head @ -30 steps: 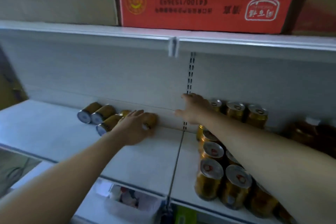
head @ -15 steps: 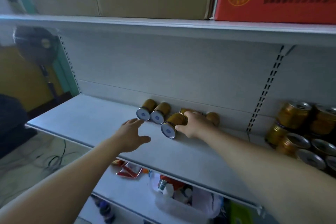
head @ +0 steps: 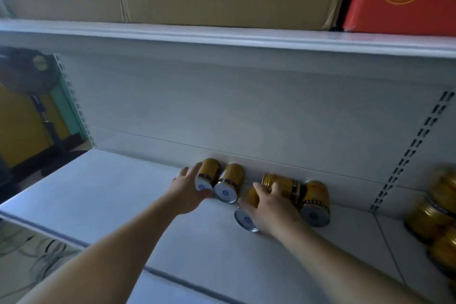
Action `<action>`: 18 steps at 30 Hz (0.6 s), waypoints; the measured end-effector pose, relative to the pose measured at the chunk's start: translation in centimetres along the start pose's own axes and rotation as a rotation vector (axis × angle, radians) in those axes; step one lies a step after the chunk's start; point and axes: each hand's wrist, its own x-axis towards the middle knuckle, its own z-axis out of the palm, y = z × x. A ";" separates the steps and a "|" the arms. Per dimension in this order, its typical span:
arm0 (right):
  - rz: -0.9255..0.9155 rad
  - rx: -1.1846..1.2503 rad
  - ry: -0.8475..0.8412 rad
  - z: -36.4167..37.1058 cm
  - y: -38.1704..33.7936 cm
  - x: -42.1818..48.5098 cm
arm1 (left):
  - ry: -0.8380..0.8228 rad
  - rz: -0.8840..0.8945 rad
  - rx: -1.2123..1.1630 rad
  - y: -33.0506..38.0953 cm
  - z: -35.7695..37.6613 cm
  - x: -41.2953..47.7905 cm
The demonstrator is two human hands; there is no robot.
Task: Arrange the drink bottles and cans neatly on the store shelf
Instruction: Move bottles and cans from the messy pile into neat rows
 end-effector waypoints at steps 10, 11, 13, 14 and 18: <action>0.334 0.476 0.113 2.6 -1.8 -0.4 | 0.026 -0.004 -0.110 -2.9 1.1 4.5; 0.355 0.515 0.129 2.7 -2.4 -0.8 | 0.015 -0.018 -0.202 -3.6 0.7 4.2; 0.403 0.556 0.150 3.2 -3.5 -1.7 | -0.031 -0.001 -0.337 -5.1 0.0 3.7; 0.425 0.571 0.153 3.4 -4.1 -2.3 | -0.071 0.018 -0.374 -5.7 -0.4 3.4; 0.560 1.038 0.153 4.0 -6.4 -5.4 | -0.184 -0.020 -0.675 -7.2 -1.5 0.2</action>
